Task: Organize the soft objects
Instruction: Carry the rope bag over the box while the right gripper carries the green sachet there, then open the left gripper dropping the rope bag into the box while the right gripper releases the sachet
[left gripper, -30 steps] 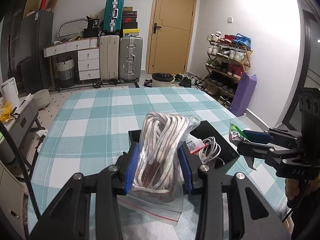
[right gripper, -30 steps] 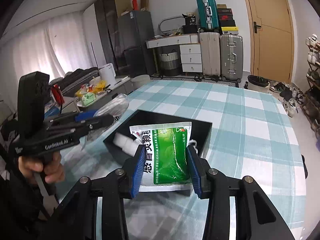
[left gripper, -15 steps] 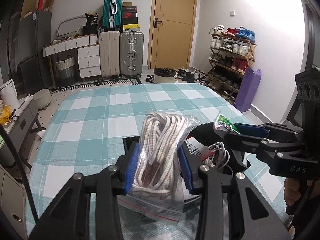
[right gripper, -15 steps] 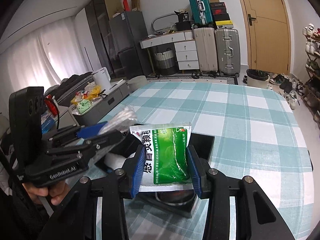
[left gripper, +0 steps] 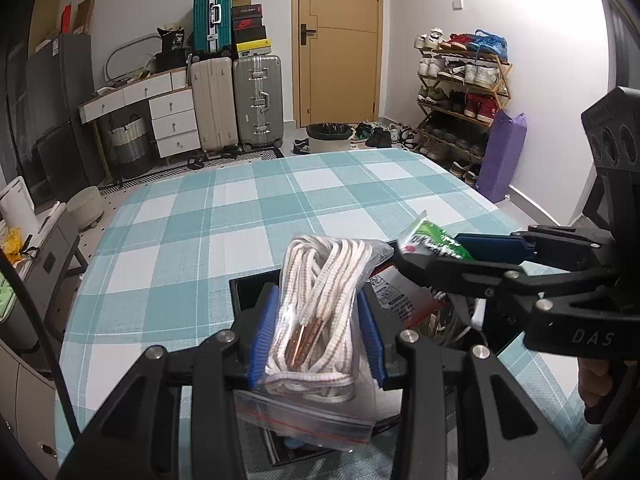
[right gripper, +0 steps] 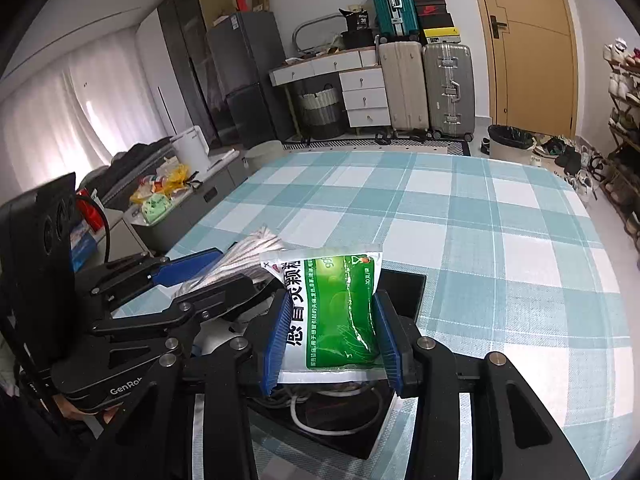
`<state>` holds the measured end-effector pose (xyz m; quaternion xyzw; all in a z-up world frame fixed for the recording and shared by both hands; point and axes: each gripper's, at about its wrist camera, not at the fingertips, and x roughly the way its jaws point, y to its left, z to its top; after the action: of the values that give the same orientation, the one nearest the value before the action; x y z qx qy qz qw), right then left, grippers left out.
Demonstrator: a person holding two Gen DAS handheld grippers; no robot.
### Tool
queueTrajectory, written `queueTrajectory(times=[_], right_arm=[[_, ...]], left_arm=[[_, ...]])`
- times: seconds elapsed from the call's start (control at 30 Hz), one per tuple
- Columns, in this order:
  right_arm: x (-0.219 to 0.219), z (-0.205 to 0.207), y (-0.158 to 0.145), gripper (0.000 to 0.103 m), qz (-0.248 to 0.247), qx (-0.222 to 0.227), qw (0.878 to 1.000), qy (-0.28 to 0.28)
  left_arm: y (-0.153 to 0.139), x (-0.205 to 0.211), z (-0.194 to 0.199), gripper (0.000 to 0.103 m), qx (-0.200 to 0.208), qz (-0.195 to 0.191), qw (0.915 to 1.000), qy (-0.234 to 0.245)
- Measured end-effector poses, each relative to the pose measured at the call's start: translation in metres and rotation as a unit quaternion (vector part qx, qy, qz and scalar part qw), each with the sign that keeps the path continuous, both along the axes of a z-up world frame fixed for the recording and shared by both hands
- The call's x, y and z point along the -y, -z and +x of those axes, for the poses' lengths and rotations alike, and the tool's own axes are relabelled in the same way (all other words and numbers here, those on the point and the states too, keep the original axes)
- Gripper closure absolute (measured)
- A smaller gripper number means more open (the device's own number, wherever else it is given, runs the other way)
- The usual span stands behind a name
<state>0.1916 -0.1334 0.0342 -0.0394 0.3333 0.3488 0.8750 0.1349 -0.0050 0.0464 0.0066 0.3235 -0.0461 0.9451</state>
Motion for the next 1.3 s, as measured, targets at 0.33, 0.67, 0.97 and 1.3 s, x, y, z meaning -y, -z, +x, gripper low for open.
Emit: queueTrajectory(times=[0.33, 0.67, 0.97, 1.3], right_arm=[[-0.007, 0.008, 0.012, 0.062, -0.03, -0.008, 1.0, -0.005], [-0.01, 0.005, 0.021, 0.061, -0.052, -0.001, 0.998, -0.017], [-0.005, -0.015, 0.01, 0.02, -0.074, 0.066, 0.995, -0.023], [0.025, -0.03, -0.001, 0.001, -0.059, 0.093, 0.994, 0.01]], left_arm=[[0.005, 0.007, 0.003, 0.064, -0.009, 0.013, 0.9998, 0.016], [0.011, 0.007, 0.005, 0.061, -0.013, 0.017, 0.9994, 0.028], [0.005, -0.006, -0.001, 0.036, -0.021, -0.007, 0.9993, 0.029], [-0.01, -0.012, -0.028, 0.0, 0.027, 0.006, 0.9996, 0.008]])
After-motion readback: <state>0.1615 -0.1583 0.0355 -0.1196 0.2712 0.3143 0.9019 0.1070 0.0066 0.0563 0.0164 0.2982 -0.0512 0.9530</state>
